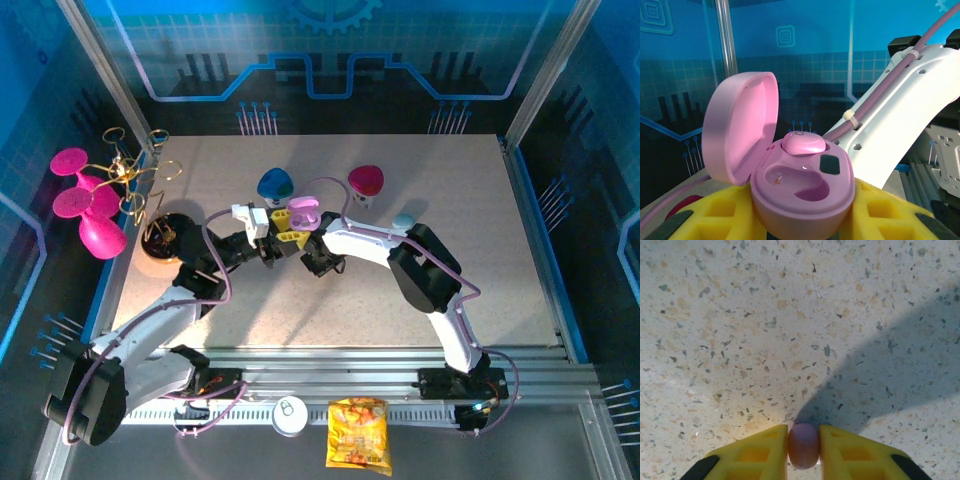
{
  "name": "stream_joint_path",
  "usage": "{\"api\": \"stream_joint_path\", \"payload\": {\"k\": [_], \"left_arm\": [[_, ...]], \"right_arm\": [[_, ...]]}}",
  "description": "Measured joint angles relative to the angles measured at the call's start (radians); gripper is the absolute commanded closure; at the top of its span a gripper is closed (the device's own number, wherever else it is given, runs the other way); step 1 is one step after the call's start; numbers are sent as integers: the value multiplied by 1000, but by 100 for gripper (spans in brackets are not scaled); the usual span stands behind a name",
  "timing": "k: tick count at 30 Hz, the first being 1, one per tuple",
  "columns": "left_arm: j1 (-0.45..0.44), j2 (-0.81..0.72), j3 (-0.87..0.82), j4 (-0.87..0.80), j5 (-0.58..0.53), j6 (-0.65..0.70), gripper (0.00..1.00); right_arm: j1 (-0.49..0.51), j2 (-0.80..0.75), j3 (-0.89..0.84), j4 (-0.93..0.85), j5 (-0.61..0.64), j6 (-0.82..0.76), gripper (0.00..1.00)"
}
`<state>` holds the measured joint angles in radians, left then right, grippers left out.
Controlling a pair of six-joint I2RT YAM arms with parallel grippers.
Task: Insert wireless bluetooth earbuds into charging case
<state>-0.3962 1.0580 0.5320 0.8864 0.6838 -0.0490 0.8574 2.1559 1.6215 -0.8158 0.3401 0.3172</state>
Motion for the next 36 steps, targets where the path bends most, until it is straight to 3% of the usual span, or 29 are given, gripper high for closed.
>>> {"api": "stream_joint_path", "payload": {"k": [11, 19, 29, 36], "left_arm": [[0, 0, 0, 1, -17, 3, 72], [0, 4, -8, 10, -34, 3, 72], [0, 51, -13, 32, -53, 15, 72], [-5, 145, -28, 39, -105, 77, 72]], "right_arm": [[-3, -55, -63, 27, 12, 3, 88], [-86, -400, -289, 140, -78, 35, 88], [-304, -835, -496, 285, -312, 76, 88], [-342, -977, -497, 401, -583, 133, 89]]}}
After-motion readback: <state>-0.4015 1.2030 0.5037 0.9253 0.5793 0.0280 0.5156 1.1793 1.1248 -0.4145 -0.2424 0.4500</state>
